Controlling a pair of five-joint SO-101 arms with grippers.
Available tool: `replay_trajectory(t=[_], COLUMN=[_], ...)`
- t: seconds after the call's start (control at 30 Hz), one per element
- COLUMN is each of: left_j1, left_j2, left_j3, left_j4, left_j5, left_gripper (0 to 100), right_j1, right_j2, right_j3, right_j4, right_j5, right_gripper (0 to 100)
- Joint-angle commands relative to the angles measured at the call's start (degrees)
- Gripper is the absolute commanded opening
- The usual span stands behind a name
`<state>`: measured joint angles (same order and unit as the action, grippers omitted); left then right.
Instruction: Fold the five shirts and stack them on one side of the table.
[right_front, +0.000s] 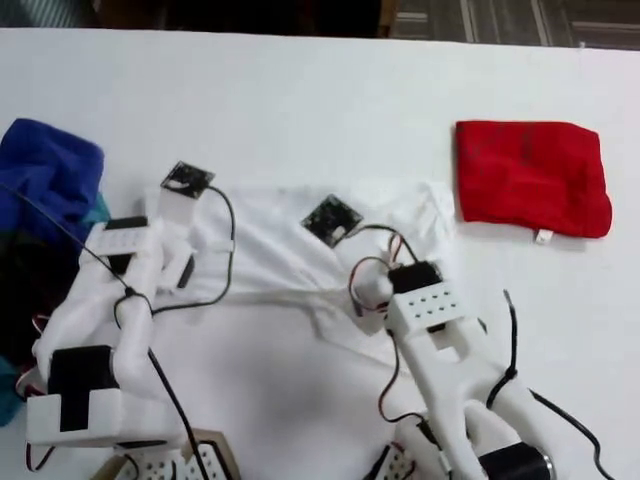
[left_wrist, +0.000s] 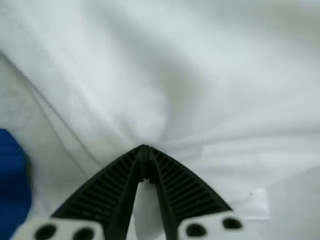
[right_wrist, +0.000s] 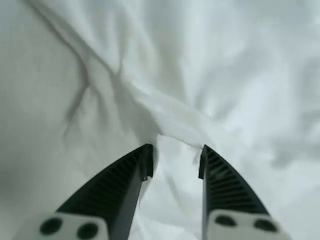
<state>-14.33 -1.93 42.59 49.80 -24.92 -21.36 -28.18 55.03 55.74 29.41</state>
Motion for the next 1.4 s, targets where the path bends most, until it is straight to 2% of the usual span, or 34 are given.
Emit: replay_trajectory(t=[0.0,0.27,0.4,0.53,0.87,1.13,1.2,1.37], left_j1=[-0.35,-0.35,-0.35,-0.35,-0.35,-0.35,-0.35,-0.35], left_j2=[-0.88,-0.88,-0.88,-0.88,-0.88,-0.88,-0.88,-0.88], left_j3=[-0.04,-0.04,-0.04,-0.04,-0.04,-0.04,-0.04,-0.04], left_j4=[-1.14,-1.14,-1.14,-1.14,-1.14,-1.14,-1.14,-1.14], left_j5=[-0.70,-0.70,-0.70,-0.70,-0.79,-0.79,-0.79,-0.79], left_gripper=[3,3,3,3,3,3,3,3], right_j1=[0.40,-3.65,-3.74,-3.65,-4.18,-4.18,-4.18,-4.70], right_j2=[-1.54,2.51,6.64,4.62,-11.56,-11.82,-11.82,-12.35], right_j3=[-1.85,0.70,0.26,0.26,-2.37,5.19,6.51,7.12], right_j4=[-1.10,-2.42,-6.37,-5.85,8.75,6.81,6.73,10.15], right_j5=[0.62,0.62,0.26,0.18,0.62,0.62,0.62,0.62], right_gripper=[15.6,14.2,0.9,1.9,1.9,1.9,5.1,23.2])
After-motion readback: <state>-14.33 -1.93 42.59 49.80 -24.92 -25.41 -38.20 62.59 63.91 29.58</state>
